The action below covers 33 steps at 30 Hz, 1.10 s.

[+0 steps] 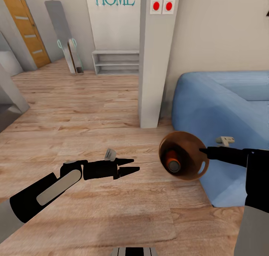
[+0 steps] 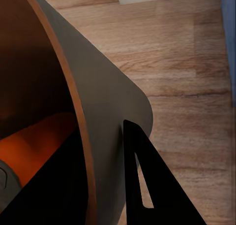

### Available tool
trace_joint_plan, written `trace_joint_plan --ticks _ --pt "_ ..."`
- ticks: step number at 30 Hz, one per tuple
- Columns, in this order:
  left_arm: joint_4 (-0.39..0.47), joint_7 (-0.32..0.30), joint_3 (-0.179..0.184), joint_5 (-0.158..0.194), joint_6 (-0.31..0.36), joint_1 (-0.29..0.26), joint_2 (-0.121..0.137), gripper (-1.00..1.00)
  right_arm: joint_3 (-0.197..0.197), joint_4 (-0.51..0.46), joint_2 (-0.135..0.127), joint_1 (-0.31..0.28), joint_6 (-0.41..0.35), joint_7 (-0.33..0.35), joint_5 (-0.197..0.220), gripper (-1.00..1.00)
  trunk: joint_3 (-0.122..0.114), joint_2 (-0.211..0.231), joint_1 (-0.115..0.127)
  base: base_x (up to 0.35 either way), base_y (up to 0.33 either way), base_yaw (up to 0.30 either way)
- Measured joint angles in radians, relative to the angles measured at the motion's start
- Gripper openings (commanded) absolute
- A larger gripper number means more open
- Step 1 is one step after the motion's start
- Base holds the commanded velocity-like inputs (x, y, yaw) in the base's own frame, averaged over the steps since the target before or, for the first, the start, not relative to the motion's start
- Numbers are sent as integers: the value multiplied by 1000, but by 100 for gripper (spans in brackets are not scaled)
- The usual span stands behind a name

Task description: Put the three can of soda from the living room inside the tash can in the kitchen.

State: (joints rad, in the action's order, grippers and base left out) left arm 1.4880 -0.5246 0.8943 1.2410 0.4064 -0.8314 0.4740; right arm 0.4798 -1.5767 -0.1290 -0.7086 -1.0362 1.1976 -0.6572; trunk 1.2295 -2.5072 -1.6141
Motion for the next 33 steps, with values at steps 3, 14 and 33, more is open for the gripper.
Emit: trace_joint_plan --ticks 3,14,33 --pt "0 0 0 0 0 0 0 100 6 0 -1 0 -1 0 2 -100 -1 0 0 0 0 -12" --pt "0 -1 0 1 0 0 1 100 8 0 -1 0 -2 0 3 -100 -11 0 0 0 0 77" --pt "0 -3 0 2 0 0 1 100 8 0 -2 0 -2 0 3 -100 -38 0 0 0 0 133"
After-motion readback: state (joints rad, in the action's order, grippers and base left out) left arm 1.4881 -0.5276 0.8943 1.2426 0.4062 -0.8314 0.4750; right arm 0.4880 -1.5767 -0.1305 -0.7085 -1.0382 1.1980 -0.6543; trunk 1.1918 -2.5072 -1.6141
